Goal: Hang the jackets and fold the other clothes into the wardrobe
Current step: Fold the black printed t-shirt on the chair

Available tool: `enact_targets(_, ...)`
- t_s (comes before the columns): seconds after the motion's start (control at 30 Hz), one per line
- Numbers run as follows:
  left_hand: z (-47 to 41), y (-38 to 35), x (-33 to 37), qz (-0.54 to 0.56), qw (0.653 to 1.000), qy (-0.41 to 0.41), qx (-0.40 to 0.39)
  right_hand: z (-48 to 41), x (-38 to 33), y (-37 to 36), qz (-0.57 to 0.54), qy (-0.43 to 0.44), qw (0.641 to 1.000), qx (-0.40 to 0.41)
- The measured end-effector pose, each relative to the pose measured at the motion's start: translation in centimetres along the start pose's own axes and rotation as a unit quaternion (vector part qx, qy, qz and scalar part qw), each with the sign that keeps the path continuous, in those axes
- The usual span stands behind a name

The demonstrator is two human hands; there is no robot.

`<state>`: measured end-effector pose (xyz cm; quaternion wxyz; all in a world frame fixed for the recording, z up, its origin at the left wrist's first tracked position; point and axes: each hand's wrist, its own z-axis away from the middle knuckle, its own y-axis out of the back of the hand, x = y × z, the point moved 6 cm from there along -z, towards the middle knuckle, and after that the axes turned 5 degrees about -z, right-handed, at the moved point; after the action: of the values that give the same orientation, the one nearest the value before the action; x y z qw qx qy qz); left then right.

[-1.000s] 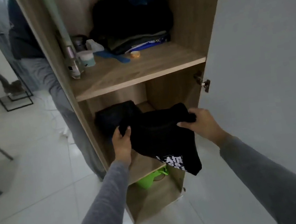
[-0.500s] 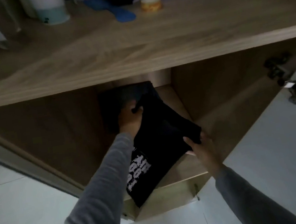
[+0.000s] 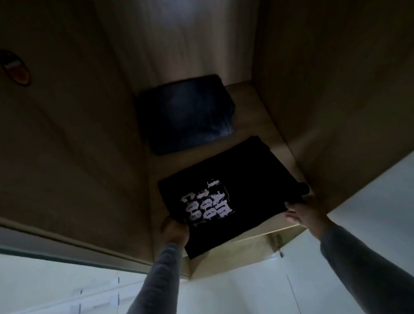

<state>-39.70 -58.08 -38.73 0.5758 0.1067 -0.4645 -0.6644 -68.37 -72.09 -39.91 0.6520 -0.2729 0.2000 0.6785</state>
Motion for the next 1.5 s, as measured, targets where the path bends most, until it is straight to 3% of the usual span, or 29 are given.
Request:
enact_targets(0.07, -0.6, 0.8, -0.6, 0.001, 1.0, 0.006, 0.026, 0.1, 1.0, 0.3, 0.061, 0.001, 0.998, 0.004)
enact_targets(0.2, -0.7, 2.2, -1.3, 0.013, 0.997, 0.012, 0.075, -0.1, 1.9, -0.1, 0.188, 0.124, 0.974, 0.04)
enact_targets(0.33, -0.3, 1.3, -2.8, -0.005, 0.997, 0.01, 0.07, 0.4, 2.3, -0.7, 0.141, 0.122, 0.982, 0.028)
enact_targets(0.4, -0.2, 1.1, -3.5, 0.009, 0.998, -0.002, 0.061, 0.4, 3.1, 0.0, 0.17, 0.144, 0.972, 0.071)
enact_targets(0.53, 0.7, 0.6, -3.0, -0.003, 0.995, -0.034, 0.092, 2.1, 2.9, 0.6, 0.257, 0.271, 0.911, 0.175)
enact_targets(0.63, 1.1, 0.2, -1.2, -0.125, 0.966, -0.154, 0.168, 3.7, 1.1, -1.4, 0.319, 0.417, 0.827, 0.199)
enact_targets(0.73, 1.2, -0.4, 1.9, -0.096, 0.937, -0.296, 0.159, 3.9, -0.2, -6.7, 0.386, 0.497, 0.772, 0.083)
enact_targets(0.8, 0.4, -1.7, 4.0, -0.156, 0.901, -0.369, 0.164, 3.1, -0.5, -11.1, 0.456, 0.54, 0.708, 0.001)
enact_targets(0.87, -1.5, -3.3, 4.1, -0.216, 0.898, -0.358, 0.137, 1.4, 0.2, -13.7, 0.538, 0.535, 0.65, -0.048)
enact_targets(0.9, -2.3, -3.9, 3.7, -0.227, 0.899, -0.349, 0.132, 0.0, 0.9, -13.7, 0.573, 0.513, 0.638, -0.046)
enact_targets(1.03, -4.2, -3.9, 2.1, -0.219, 0.903, -0.341, 0.141, -3.4, 1.4, -10.7, 0.62, 0.482, 0.616, 0.062)
enact_targets(1.13, -5.6, -3.3, 2.8, -0.234, 0.896, -0.354, 0.128, -4.9, -0.5, -9.7, 0.618, 0.451, 0.633, 0.118)
enact_targets(1.3, -6.1, -2.9, 1.7, -0.266, 0.88, -0.389, 0.064, -5.5, -1.1, -8.7, 0.669, 0.443, 0.577, 0.151)
enact_targets(1.4, -4.6, -3.4, 1.3, -0.212, 0.905, -0.366, 0.046, -4.3, -0.6, -10.6, 0.635, 0.487, 0.591, 0.101)
enact_targets(1.5, -3.7, -3.4, 1.5, -0.142, 0.912, -0.373, 0.099, -3.3, 1.4, -12.6, 0.607, 0.534, 0.589, 0.005)
